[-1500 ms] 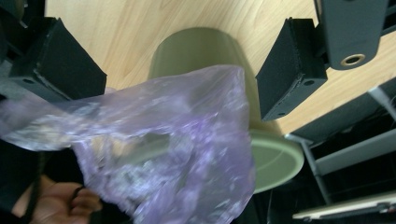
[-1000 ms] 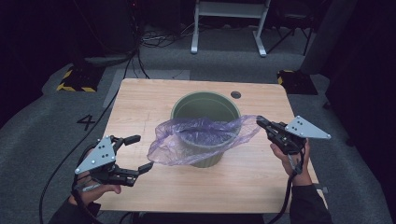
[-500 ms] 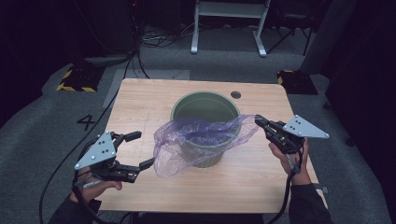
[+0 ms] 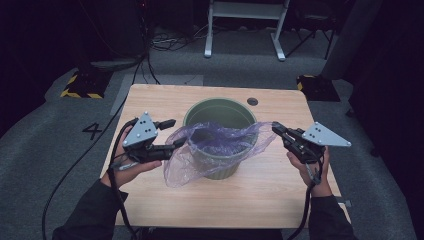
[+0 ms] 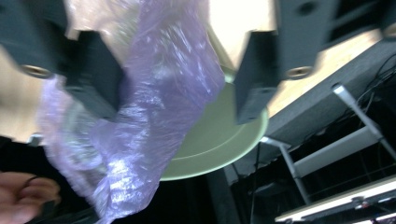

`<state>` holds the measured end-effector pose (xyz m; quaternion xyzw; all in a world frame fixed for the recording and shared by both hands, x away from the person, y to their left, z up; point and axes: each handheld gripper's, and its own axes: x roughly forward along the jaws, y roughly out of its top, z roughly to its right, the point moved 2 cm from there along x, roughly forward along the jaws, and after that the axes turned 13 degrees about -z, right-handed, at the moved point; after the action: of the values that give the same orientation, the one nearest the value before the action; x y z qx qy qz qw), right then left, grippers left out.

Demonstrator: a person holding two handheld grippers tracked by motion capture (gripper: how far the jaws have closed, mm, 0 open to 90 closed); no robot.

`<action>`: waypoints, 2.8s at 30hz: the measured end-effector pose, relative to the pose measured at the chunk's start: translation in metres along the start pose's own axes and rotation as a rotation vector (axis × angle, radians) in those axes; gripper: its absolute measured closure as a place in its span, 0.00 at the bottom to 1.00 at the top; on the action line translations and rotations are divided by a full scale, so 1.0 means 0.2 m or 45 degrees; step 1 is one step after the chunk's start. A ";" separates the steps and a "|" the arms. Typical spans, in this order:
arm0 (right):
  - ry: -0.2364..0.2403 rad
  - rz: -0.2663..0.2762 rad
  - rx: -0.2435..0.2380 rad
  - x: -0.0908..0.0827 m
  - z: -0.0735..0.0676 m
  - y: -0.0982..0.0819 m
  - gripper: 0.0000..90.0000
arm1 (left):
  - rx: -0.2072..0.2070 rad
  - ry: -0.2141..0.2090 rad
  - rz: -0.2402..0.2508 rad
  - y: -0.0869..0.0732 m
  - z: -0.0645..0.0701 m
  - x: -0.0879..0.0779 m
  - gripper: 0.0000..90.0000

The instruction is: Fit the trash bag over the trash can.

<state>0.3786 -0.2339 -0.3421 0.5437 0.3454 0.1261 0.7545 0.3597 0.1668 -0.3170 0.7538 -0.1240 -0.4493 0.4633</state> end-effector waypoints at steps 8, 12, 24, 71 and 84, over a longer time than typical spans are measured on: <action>-0.011 -0.029 0.022 0.05 0.03 -0.01 0.98 | -0.045 0.069 -0.042 -0.01 -0.13 0.12 0.83; -0.020 -0.068 0.048 0.12 0.05 -0.04 0.98 | -0.104 0.051 -0.034 -0.03 -0.19 0.19 0.88; 0.009 -0.183 0.138 0.30 0.11 -0.11 0.98 | -0.299 0.048 -0.033 -0.09 -0.35 0.41 0.88; 0.053 -0.367 0.212 0.39 0.18 -0.30 0.56 | -0.368 -0.071 -0.161 -0.44 -0.39 0.42 0.33; 0.102 -0.307 -0.019 0.19 0.03 -0.22 0.37 | -0.154 -0.213 -0.116 -0.41 -0.15 0.25 0.17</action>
<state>0.4029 -0.2339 -0.3955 0.4873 0.4371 0.0585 0.7537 0.3915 0.1990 -0.4069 0.6891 -0.1004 -0.5380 0.4750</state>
